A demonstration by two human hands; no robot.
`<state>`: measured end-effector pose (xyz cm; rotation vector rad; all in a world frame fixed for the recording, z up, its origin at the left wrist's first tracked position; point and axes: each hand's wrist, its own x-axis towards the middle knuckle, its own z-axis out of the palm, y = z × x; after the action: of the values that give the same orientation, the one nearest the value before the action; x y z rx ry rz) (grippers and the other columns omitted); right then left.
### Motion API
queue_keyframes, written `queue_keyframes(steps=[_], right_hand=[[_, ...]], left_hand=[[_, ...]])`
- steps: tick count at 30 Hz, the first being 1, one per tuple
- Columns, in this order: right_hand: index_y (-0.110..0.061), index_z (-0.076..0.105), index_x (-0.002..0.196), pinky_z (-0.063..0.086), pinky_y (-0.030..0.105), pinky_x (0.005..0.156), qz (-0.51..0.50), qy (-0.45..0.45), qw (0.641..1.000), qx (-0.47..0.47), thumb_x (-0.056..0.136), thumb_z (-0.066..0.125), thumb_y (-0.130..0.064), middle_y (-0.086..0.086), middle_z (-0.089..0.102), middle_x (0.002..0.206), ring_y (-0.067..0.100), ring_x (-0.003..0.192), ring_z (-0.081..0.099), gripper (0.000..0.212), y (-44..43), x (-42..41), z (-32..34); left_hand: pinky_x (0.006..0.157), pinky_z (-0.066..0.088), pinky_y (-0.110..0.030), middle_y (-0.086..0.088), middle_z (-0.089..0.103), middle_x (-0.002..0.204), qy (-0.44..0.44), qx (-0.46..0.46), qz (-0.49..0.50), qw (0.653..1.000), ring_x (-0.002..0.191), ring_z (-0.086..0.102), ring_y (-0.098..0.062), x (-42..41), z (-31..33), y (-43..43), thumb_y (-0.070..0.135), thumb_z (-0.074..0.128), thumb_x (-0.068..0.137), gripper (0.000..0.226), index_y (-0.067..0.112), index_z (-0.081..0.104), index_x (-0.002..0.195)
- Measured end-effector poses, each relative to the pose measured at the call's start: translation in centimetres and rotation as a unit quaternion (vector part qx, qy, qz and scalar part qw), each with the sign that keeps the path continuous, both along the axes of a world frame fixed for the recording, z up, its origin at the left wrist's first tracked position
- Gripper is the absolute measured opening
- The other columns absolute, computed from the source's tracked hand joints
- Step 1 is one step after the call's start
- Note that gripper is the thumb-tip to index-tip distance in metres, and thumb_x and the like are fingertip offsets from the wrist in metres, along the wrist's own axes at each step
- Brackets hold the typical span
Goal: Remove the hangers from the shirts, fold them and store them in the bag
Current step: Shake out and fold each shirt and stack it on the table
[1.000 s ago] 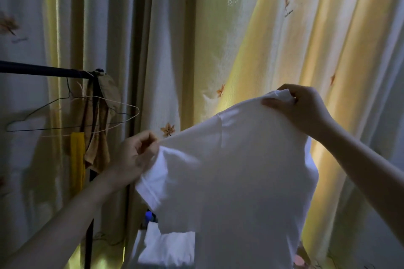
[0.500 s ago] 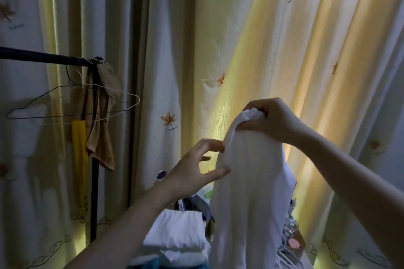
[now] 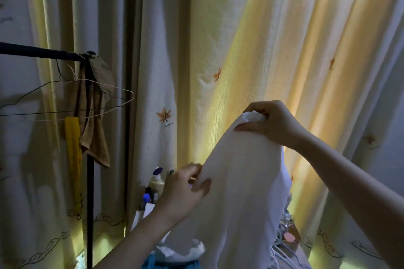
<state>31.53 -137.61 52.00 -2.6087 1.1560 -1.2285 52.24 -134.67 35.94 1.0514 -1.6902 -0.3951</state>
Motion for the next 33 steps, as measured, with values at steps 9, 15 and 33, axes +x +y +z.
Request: queue_keyframes(steps=[9,15,33], right_hand=[[-0.035,0.065,0.062,0.04,0.004,0.048,-0.032,-0.033,0.999,0.011,0.072,0.079,-0.027,-0.017,0.064,0.06,-0.005,0.055,0.058,0.019,-1.3,-2.5,-0.6],[-0.022,0.067,0.066,0.032,0.008,0.045,-0.093,-0.025,0.995,0.038,0.068,0.083,-0.028,-0.014,0.049,0.045,0.001,0.046,0.044,0.017,-3.4,-5.5,-2.8],[-0.021,0.062,0.079,0.04,0.006,0.051,-0.029,-0.131,0.991,-0.008,0.087,0.066,-0.032,-0.009,0.062,0.068,-0.005,0.057,0.054,0.013,-5.3,-2.0,3.8]], left_hand=[[0.075,0.049,-0.013,0.009,0.073,0.085,0.081,0.148,-0.044,0.985,0.083,0.066,-0.001,1.8,-6.6,-0.9,0.04,0.068,0.075,0.02,0.022,0.075,0.082],[0.06,0.05,-0.022,-0.003,0.065,0.072,0.049,0.036,0.054,0.997,0.07,0.063,-0.013,7.4,-1.4,-2.1,0.017,0.081,0.067,0.011,0.009,0.074,0.07],[0.062,0.056,-0.025,-0.003,0.069,0.099,-0.093,0.231,-0.166,0.954,0.084,0.069,-0.022,18.3,13.3,-1.5,0.052,0.07,0.075,0.047,0.025,0.062,0.113]])
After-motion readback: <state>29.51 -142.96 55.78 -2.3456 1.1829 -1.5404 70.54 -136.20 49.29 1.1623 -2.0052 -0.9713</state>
